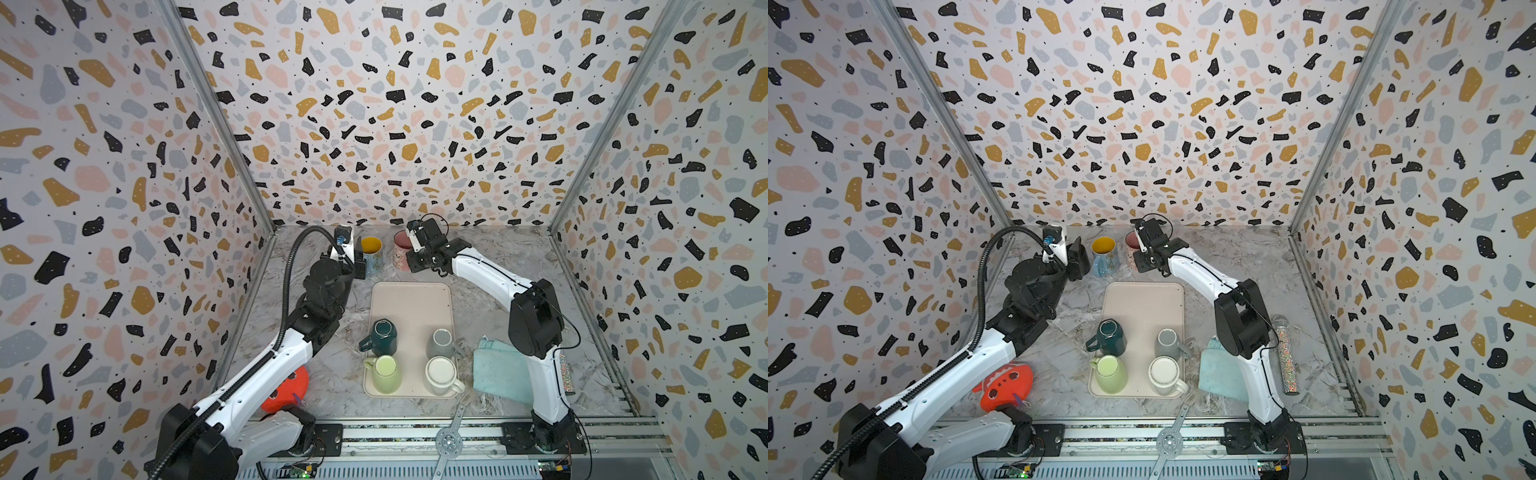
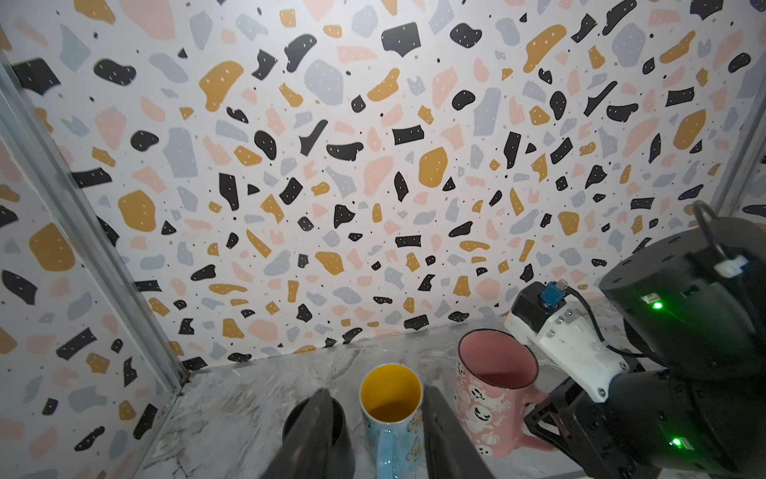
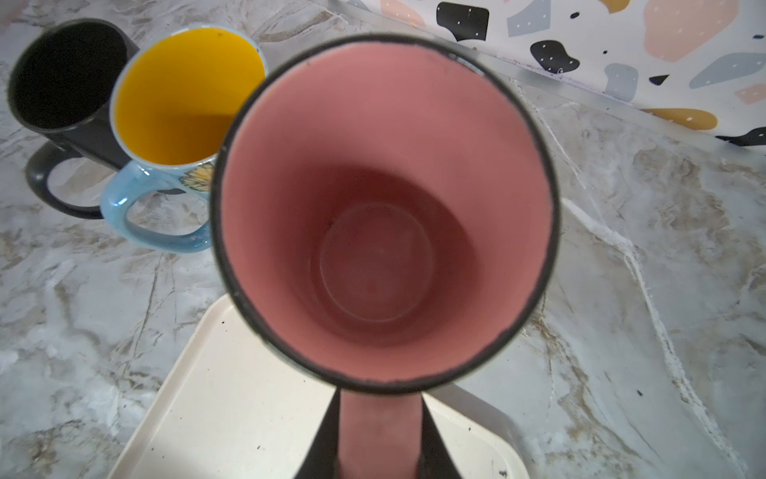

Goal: Turn the mug right side up
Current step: 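Carry the pink mug with the right gripper and lower it beside the blue mug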

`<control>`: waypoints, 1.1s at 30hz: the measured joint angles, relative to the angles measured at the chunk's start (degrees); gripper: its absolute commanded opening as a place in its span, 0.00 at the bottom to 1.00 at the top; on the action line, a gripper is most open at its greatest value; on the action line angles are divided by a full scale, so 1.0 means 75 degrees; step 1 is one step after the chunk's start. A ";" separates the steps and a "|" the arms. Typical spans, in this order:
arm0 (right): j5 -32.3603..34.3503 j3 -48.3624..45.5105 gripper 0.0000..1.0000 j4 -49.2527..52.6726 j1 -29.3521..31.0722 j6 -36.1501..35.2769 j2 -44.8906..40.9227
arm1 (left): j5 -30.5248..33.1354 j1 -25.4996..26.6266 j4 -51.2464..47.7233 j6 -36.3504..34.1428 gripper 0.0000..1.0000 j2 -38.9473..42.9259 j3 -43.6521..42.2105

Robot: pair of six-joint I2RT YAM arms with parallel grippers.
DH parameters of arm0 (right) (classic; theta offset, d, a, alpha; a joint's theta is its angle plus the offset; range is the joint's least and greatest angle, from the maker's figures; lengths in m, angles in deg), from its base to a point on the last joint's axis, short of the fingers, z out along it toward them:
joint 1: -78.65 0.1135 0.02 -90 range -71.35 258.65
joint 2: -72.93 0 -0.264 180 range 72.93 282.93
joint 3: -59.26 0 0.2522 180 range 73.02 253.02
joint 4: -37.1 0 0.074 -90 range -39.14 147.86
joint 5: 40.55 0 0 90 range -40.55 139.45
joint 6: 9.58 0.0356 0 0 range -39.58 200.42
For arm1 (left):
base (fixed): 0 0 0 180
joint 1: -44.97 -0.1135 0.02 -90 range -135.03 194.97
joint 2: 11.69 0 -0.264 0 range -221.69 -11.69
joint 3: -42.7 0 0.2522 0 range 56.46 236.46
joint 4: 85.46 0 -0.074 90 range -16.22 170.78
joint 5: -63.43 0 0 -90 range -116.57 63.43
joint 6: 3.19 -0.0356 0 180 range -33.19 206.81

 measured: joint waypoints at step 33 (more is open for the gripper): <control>0.0664 0.0921 0.00 -0.0125 0.0233 0.0076 0.1192 | -0.1644 -0.0527 -0.0224 0.1620 0.37 -0.0003 0.0000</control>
